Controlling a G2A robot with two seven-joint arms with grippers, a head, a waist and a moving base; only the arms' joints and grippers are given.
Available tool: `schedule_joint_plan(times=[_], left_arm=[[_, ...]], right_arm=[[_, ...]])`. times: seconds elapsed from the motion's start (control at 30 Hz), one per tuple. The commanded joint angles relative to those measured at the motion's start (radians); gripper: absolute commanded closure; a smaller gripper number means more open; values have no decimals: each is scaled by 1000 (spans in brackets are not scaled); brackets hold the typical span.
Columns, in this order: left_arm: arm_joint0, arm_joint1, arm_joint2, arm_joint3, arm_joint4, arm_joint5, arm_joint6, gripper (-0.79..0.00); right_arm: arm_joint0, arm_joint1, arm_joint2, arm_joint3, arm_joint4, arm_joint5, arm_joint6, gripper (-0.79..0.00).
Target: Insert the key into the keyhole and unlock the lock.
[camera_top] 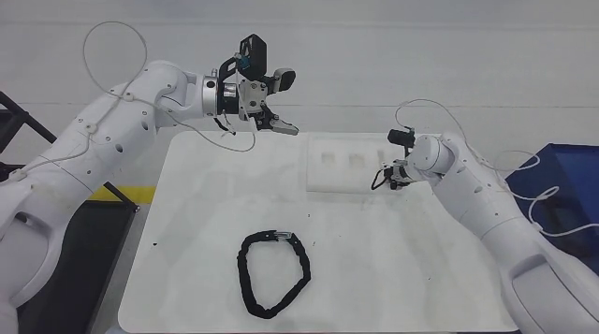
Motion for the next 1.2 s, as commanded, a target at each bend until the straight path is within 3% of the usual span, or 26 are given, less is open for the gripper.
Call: schedule_joint_plan(times=[0.0, 0.07, 0.13, 0.17, 0.6, 0.87, 1.17], left_arm=[[0, 0, 0, 0, 0, 0, 0, -785], [0, 0, 0, 0, 0, 0, 0, -785], [0, 0, 0, 0, 0, 0, 0, -785], [0, 0, 0, 0, 0, 0, 0, -785], [0, 0, 0, 0, 0, 0, 0, -785], [0, 0, 0, 0, 0, 0, 0, -785], [0, 0, 0, 0, 0, 0, 0, -785]], right_arm=[[4, -9, -5, 17, 0, 3, -1, -139], [8, -17, -8, 32, 1, 2, -3, -120], [14, -25, -11, 47, 1, -1, -2, -12], [17, -28, -13, 54, -1, 0, -3, 0], [57, -39, 1, 37, -53, 69, 48, 0], [4, 19, 92, -153, -68, 50, 108, 0], [-176, 124, 296, -518, -68, -66, 196, 0]])
